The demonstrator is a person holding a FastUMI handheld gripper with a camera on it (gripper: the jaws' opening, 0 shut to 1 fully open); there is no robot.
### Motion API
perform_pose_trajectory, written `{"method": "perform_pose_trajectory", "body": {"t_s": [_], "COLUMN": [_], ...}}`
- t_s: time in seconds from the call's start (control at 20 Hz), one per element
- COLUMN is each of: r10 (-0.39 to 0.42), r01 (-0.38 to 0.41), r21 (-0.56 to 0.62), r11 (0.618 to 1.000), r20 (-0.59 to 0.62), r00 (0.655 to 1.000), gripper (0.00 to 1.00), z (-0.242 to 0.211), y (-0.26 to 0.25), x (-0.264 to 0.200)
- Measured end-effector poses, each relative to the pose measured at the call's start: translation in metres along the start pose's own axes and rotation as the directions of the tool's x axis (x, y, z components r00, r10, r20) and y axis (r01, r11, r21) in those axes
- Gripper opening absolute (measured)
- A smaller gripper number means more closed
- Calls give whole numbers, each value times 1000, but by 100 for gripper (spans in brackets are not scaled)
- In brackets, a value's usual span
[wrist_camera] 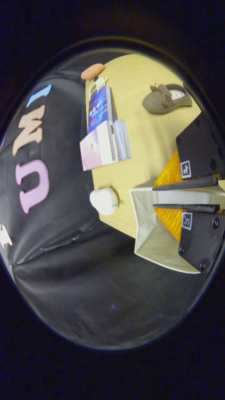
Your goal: Open the storage box then place both shoes into the box .Put the left shoe in first, then the right shoe, with the right side of both shoes facing outward in a uniform manner.
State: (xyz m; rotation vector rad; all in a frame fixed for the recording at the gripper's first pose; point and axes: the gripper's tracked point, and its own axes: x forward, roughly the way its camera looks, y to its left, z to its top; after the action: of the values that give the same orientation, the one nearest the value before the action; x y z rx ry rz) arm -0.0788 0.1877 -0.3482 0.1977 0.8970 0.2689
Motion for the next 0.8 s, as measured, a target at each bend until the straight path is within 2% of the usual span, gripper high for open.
{"method": "perform_pose_trajectory", "body": {"t_s": [0.2,0.4,0.6,0.8], "r10": [-88,-180,-261,-335], "r01": [86,180,262,336], "r21": [32,7,-6,-27], "r11": [996,984,965,941], "r20": [54,84,77,43], "r00": [995,980,962,941], "gripper": [25,25,25,25], "z": [27,37,26,-3], "y": [-53,-114,-169,-220], "x": [-7,-17,-29,-35]}}
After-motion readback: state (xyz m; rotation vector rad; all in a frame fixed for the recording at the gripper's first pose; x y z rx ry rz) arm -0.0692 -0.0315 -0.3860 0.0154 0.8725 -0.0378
